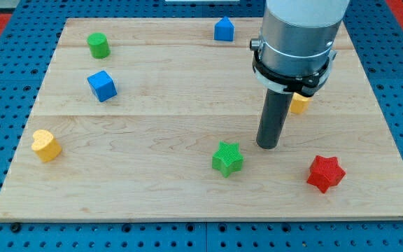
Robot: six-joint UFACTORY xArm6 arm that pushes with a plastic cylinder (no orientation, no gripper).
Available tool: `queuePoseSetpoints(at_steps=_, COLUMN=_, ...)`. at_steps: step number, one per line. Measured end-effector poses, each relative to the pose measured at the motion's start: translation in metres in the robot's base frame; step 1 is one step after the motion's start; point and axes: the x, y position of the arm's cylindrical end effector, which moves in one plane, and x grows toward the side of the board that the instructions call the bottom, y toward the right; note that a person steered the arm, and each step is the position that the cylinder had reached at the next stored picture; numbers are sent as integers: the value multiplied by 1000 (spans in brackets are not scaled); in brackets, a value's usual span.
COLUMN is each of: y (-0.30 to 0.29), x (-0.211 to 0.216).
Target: Slide red star up towards the yellow hexagon
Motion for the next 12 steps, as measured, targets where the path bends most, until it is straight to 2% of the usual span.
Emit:
queuePoseSetpoints(at_steps=2, y=14, x=0)
queuePoseSetpoints(at_steps=3, y=14, x=17)
queuePoseSetpoints(at_steps=4, y=23, x=62)
queuePoseSetpoints(at_steps=7, y=31, x=106)
queuePoseSetpoints(at_steps=8, y=61, x=105)
queuePoseSetpoints(at_steps=10, y=72, x=105)
queuePoseSetpoints(at_steps=12, y=72, x=73)
